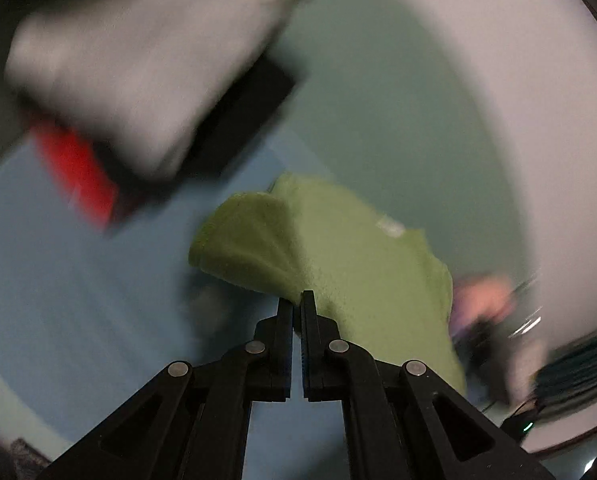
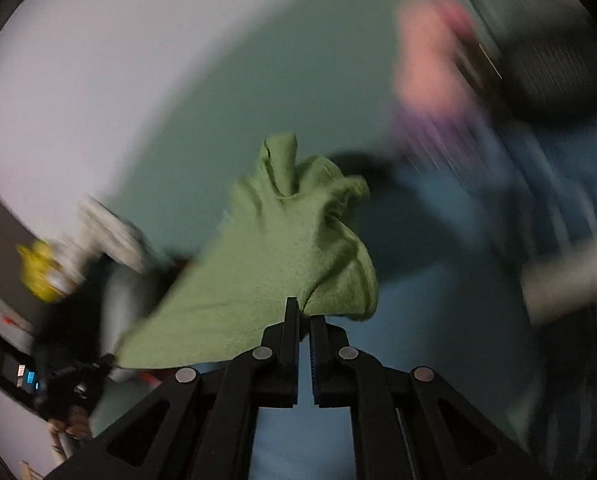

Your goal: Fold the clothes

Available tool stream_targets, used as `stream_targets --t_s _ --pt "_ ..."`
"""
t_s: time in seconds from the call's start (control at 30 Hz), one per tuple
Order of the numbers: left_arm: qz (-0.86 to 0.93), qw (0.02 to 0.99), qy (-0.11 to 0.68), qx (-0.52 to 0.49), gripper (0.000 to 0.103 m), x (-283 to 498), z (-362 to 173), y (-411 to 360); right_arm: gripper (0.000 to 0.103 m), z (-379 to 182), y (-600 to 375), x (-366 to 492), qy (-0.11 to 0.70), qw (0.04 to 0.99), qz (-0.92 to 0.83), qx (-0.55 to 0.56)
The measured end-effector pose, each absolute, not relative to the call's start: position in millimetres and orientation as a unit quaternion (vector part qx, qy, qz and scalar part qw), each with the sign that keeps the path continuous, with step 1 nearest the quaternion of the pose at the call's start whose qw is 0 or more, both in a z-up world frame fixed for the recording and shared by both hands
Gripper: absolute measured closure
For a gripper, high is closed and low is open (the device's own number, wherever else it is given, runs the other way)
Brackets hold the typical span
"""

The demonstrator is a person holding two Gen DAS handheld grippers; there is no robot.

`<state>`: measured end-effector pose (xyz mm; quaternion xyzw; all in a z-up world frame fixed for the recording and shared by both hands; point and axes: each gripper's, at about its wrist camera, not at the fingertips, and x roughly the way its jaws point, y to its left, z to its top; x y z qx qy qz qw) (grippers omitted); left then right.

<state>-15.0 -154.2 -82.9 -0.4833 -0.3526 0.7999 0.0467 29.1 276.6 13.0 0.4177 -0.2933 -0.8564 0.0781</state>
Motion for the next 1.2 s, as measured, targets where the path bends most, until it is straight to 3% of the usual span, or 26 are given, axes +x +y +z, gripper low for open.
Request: stream_targets --t_s 0.1,0.2,0.53,0.57,0.6,0.67,0.8,0.93,1.03,1.1,1.13,1.17,1.2 --pt "0.743 0.009 -0.363 -0.563 0.100 18 -168 -152 0.099 -68 279 58 -0.289 0.028 -0.808 0.512" --pt "0.725 -0.028 -0.364 -0.584 0.101 47 -198 -162 0.099 -121 287 87 -0.343 -0.001 -0.753 0.561" --pt "0.750 -0.074 -0.368 -0.545 0.099 56 -184 -185 0.097 -89 262 82 -0.292 0.009 -0.779 0.555" --pt "0.744 -0.073 -0.370 -0.551 0.089 51 -186 -181 0.092 -92 263 84 -0.290 0.004 -0.776 0.560" --pt "0.737 -0.067 -0.374 -0.559 0.069 45 -189 -177 0.085 -95 265 86 -0.290 -0.001 -0.772 0.566" --pt "0.732 -0.060 -0.379 -0.563 0.046 36 -193 -166 0.065 -99 273 93 -0.304 -0.008 -0.761 0.573" --pt "0.736 -0.062 -0.373 -0.562 0.043 19 -197 -146 0.055 -98 283 97 -0.337 -0.009 -0.754 0.563" --pt "0.704 -0.023 -0.411 -0.578 0.043 10 -207 -121 0.051 -98 278 84 -0.332 0.004 -0.758 0.561" --pt "0.722 -0.021 -0.375 -0.581 0.043 17 -202 -96 0.050 -104 267 70 -0.319 0.012 -0.756 0.571" --pt "0.760 0.008 -0.313 -0.570 0.043 23 -189 -74 0.058 -108 277 74 -0.320 0.008 -0.754 0.574" --pt "0.787 0.035 -0.260 -0.558 0.043 28 -179 -57 0.068 -108 277 75 -0.323 0.008 -0.754 0.571" --pt "0.810 0.062 -0.206 -0.545 0.043 33 -170 -40 0.092 -107 280 77 -0.325 0.011 -0.755 0.569" --pt "0.829 0.091 -0.145 -0.532 0.043 38 -164 -20 0.098 -107 284 81 -0.327 0.012 -0.756 0.567"
